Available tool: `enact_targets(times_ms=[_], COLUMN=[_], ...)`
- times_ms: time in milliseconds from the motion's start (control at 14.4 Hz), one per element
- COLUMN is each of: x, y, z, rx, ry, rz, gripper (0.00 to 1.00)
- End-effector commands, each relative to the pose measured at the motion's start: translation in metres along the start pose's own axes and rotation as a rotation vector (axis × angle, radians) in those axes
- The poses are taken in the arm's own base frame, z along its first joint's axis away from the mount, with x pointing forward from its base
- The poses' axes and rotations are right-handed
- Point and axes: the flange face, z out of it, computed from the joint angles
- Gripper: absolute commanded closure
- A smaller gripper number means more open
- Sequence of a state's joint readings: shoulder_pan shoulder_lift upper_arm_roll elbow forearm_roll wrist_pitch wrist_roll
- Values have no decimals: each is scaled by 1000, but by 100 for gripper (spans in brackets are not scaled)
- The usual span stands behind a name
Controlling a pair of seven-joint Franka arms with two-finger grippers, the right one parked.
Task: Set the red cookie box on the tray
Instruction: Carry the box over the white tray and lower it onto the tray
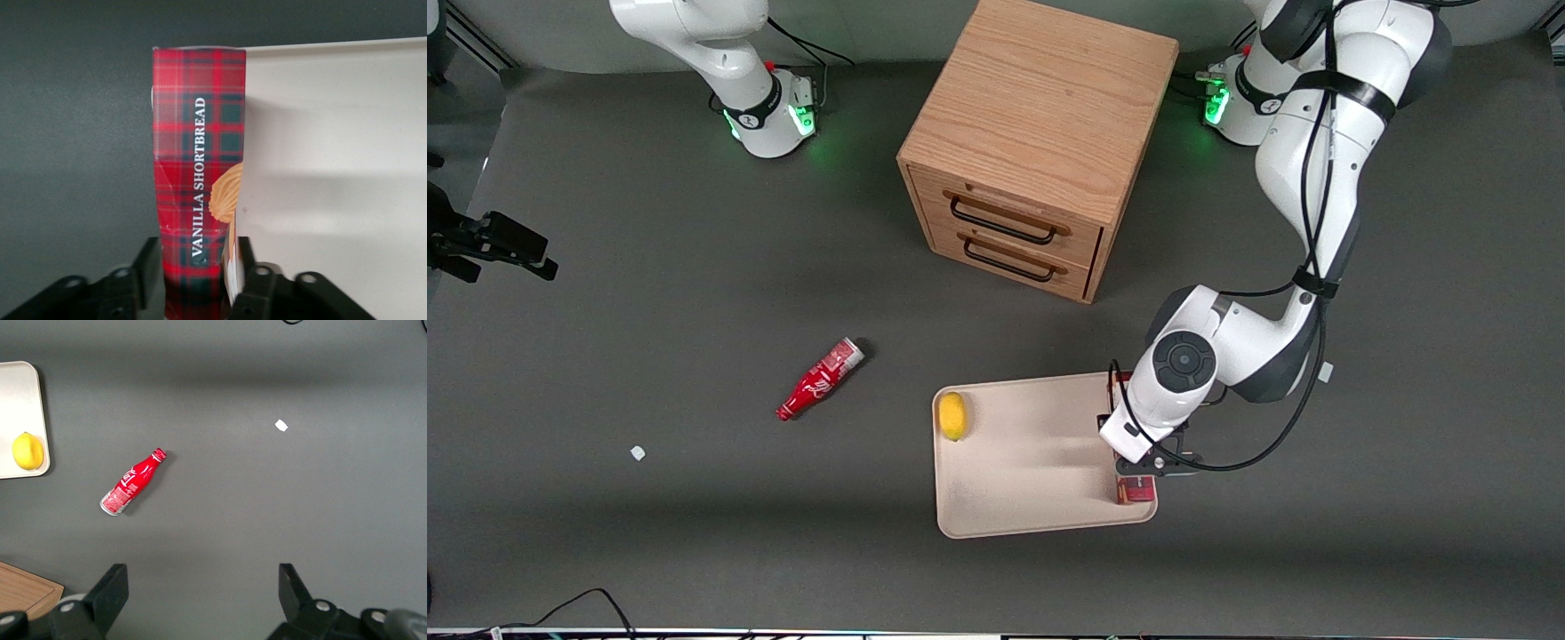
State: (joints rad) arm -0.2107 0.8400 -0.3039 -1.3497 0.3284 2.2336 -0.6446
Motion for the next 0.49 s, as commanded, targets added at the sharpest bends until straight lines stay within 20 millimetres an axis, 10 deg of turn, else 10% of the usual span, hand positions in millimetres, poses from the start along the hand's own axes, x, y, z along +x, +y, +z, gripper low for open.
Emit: enact_targets(times_ms=[0,417], x=[5,14], y=[3,-34], z=[-14,-103], rx=[6,-37], ry=[28,76], rz=[-13,-89], gripper=[0,0])
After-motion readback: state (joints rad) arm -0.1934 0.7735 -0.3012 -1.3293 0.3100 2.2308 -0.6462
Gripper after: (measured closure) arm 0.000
